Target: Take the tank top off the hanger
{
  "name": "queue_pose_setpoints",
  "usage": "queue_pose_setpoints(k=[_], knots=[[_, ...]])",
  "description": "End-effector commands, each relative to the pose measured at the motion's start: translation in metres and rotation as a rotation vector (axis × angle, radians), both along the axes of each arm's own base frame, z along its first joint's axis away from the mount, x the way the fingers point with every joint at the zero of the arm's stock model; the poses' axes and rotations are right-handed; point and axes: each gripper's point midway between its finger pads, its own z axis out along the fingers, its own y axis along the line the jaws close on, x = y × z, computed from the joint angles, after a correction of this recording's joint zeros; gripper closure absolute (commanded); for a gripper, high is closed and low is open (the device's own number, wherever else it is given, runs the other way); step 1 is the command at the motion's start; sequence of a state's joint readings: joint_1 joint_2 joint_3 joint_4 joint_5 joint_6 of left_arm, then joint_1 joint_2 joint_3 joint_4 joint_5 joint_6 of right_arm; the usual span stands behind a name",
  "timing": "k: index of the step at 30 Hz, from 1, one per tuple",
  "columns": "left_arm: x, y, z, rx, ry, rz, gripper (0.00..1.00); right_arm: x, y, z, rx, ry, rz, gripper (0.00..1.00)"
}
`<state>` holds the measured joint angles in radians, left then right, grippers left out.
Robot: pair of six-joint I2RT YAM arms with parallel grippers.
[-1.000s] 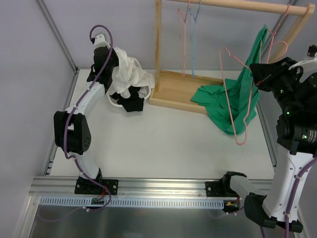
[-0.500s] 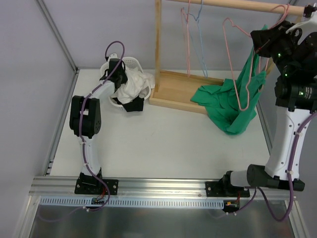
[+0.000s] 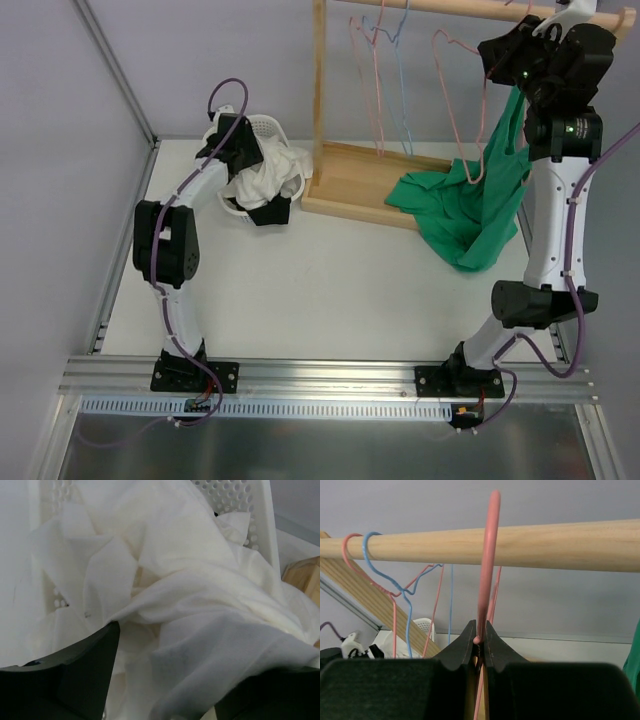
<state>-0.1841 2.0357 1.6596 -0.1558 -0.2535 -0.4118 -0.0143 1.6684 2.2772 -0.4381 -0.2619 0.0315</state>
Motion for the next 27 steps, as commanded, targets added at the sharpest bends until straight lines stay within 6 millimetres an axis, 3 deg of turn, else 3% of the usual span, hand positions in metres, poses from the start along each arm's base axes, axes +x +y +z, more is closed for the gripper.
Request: queue_pose_setpoints(k=[1,4,7,13,14,21,27], knots=[[-0.031,0.011,0.057,0.006,-0.062,0.055,0.31,-0.004,-0.002,0.042,-0.021,-0.145,-0.022,1.0],[-0.042,0.012,0.081,0.0,-0.102,0.044,0.01,0.004,-0.001,0.044,-0.018,-0.16,-0.023,1.0],[-0.053,0.011,0.104,0.012,-0.142,0.018,0.01,0.012,-0.001,0.046,-0.019,-0.175,-0.027,1.0],[-0.079,0.007,0.127,-0.031,-0.181,0.007,0.01,0.023,-0.001,0.039,-0.017,-0.167,-0.028,1.0],[-0.083,0.005,0.13,-0.041,-0.189,0.003,0.01,0.025,0.008,0.037,-0.015,-0.166,-0.01,1.0],[-0.111,-0.003,0.176,-0.094,-0.288,-0.024,0.01,0.042,0.018,0.031,-0.062,-0.179,-0.023,1.0],[-0.132,-0.013,0.209,-0.159,-0.36,-0.074,0.01,0.055,0.039,0.02,-0.072,-0.167,-0.001,1.0]])
